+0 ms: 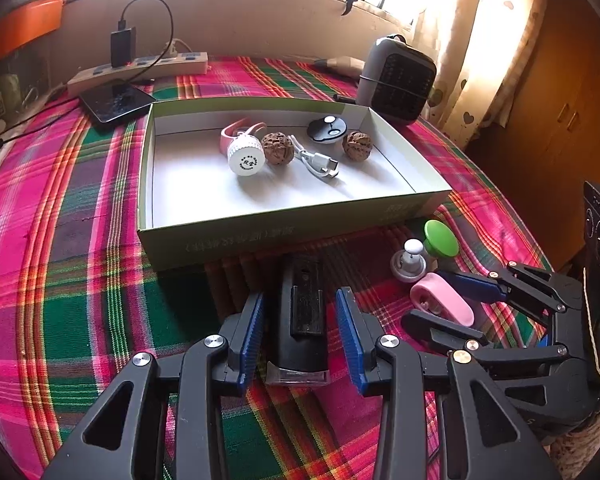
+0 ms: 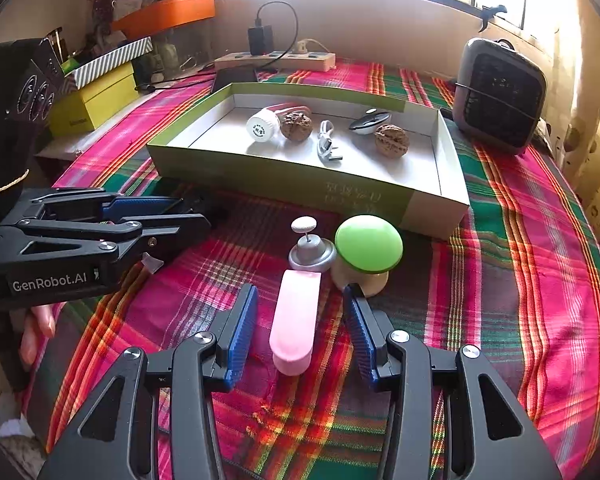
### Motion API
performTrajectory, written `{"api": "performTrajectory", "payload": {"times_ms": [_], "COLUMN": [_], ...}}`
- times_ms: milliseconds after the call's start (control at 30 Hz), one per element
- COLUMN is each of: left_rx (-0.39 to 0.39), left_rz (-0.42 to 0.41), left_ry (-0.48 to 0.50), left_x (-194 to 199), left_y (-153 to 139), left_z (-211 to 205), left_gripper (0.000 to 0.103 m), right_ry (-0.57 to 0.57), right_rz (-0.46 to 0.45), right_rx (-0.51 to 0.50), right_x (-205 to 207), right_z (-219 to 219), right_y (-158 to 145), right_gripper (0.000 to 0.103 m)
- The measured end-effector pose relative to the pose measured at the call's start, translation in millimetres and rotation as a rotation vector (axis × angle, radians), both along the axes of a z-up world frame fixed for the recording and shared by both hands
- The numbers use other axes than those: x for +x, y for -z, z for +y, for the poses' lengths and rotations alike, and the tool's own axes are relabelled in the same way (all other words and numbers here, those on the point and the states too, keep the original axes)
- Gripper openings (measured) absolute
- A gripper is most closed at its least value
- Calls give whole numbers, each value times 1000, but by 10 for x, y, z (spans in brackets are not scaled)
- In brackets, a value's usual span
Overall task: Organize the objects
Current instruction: 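Close the left gripper on the black device while the right gripper closes on the pink handle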
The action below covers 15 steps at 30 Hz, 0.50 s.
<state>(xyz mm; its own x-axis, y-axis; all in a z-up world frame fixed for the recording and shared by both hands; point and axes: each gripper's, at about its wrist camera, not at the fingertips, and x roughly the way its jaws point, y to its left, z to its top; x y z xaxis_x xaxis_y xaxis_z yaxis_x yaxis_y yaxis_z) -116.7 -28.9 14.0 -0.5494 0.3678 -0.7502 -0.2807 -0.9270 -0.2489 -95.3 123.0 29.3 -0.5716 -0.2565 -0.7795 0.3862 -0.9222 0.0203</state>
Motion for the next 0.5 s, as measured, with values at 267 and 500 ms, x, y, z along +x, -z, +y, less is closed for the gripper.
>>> {"api": "performTrajectory", "payload": {"times_ms": [267, 500], "left_rx": [-60, -58], "left_rz": [27, 29], "left_ry": [-7, -12], "left_x": [33, 31], "left_y": [3, 6], "left_z": [56, 48], "left_gripper": [27, 26], "right_ry": [7, 18], "right_rz": [3, 6], "right_rx": [5, 8], "right_x": [-2, -3], "right_z": [6, 12], "right_y": [1, -3], "right_gripper": [43, 38]}}
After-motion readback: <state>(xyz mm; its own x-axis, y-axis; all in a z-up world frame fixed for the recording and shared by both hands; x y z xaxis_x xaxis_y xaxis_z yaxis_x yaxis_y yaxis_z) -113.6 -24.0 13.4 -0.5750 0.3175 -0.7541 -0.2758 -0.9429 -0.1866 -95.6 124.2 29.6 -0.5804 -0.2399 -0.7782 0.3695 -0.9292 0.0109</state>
